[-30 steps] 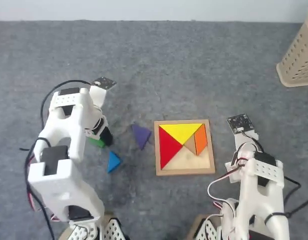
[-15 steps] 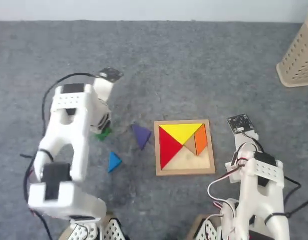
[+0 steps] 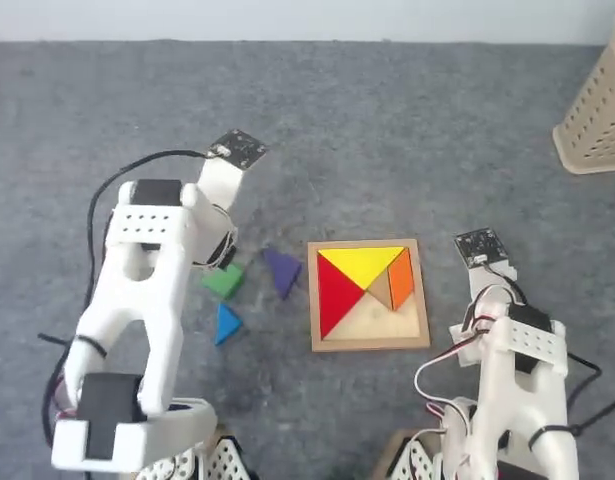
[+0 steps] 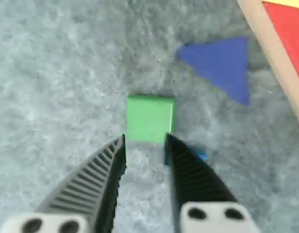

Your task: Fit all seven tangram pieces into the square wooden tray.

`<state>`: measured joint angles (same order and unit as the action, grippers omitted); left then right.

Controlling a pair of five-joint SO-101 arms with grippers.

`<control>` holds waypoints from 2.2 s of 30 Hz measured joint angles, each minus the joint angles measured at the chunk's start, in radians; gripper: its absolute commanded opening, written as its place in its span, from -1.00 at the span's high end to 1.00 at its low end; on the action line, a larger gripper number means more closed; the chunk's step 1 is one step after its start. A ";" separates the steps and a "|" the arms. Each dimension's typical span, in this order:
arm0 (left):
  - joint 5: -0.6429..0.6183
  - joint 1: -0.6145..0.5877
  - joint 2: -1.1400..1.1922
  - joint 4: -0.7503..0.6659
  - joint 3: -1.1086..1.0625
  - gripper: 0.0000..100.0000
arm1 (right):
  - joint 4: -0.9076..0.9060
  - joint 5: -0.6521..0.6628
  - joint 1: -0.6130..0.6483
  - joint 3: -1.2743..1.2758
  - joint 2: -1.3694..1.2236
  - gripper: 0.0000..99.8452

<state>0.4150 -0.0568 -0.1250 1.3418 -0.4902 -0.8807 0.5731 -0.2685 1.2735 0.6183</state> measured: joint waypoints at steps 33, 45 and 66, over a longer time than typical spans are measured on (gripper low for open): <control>-0.029 -0.040 0.374 -0.161 0.035 0.59 | 0.000 0.000 0.000 0.000 0.000 0.82; -0.072 0.077 0.293 -0.107 -0.017 0.74 | 0.000 0.000 0.000 0.000 0.000 0.82; -0.338 0.608 -0.152 -0.092 -0.081 0.74 | 0.000 0.000 0.000 0.000 0.000 0.82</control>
<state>0.0775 0.5508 -0.2770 1.2497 -0.5715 -0.8807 0.5731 -0.2685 1.2735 0.6183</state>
